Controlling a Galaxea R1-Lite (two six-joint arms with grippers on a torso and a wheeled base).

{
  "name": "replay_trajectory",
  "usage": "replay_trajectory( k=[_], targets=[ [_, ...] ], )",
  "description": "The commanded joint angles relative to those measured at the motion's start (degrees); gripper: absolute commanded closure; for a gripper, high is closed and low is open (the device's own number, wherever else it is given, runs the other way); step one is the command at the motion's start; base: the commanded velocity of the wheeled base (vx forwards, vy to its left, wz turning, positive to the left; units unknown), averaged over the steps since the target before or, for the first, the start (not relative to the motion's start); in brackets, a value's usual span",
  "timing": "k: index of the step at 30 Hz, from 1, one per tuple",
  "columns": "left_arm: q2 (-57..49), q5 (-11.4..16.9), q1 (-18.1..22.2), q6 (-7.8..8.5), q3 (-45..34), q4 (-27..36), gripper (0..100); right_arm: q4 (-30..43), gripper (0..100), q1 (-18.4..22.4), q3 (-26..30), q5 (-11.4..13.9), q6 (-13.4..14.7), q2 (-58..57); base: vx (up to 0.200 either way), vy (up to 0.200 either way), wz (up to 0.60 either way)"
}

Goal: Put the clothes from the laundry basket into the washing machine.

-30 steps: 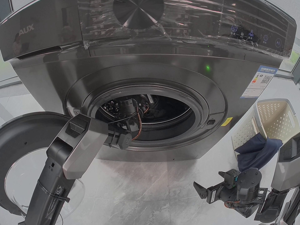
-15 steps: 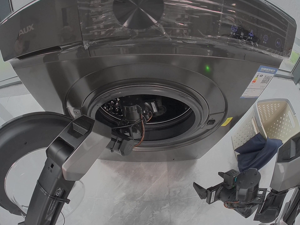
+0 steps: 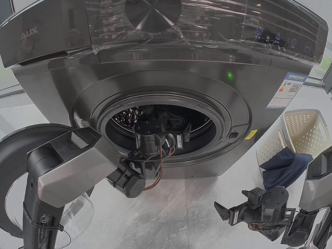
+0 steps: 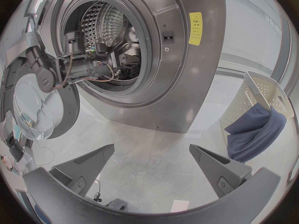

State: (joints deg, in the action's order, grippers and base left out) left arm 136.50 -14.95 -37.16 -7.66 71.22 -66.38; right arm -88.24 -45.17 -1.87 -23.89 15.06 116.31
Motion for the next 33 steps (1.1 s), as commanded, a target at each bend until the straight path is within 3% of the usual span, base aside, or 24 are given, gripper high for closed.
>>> replay_trajectory(
  k=[1, 4, 7, 10, 13, 16, 22, 27, 33],
  targets=[
    [-6.6, 0.3, -3.7, 3.44, -13.8, -7.6, 0, 0.0, 0, -0.1, 0.3, -0.2, 0.1, -0.3, 0.0, 0.0, 0.0],
    [-7.0, 1.0, -5.7, 4.76, -22.6, -15.7, 0, 0.0, 0, 0.0, 0.4, -0.2, 0.1, -0.4, 0.0, 0.0, 0.0],
    [-8.9, 1.0, -7.6, 6.07, -27.5, -19.8, 0, 0.0, 0, -0.1, 0.9, -0.5, 0.1, -0.6, 0.0, 0.0, 0.0],
    [-16.2, 2.0, -8.0, 6.34, -35.7, -18.6, 0, 0.1, 0, 0.0, 1.9, -0.8, 0.1, -2.5, 0.0, 0.0, 0.0],
    [-23.2, 6.3, -9.1, 5.72, -43.0, -17.0, 0, 0.8, 0, 0.1, 1.9, -1.6, 0.5, -7.5, 0.0, 0.0, 0.0],
    [-30.1, 6.2, -9.8, 5.55, -47.9, -16.9, 0, 1.3, 0, 1.0, 1.9, -3.2, -0.4, -13.3, 0.0, 0.0, 0.0],
    [-39.8, 6.2, -7.7, 5.55, -56.0, -16.9, 0, 5.0, 0, 3.9, 1.9, -3.3, -0.6, -20.4, 0.0, 0.0, 0.0],
    [-49.6, 6.2, -3.2, 6.25, -62.8, -16.2, 0, 17.7, 0, 8.2, 1.9, -3.2, -1.3, -30.4, -0.04, 0.0, 0.0],
    [-55.9, 6.1, -1.9, 6.25, -67.8, -15.1, 0, 27.4, 0, 10.6, 1.9, -3.1, -0.3, -38.0, -0.067, 0.0, 0.0]
  ],
)
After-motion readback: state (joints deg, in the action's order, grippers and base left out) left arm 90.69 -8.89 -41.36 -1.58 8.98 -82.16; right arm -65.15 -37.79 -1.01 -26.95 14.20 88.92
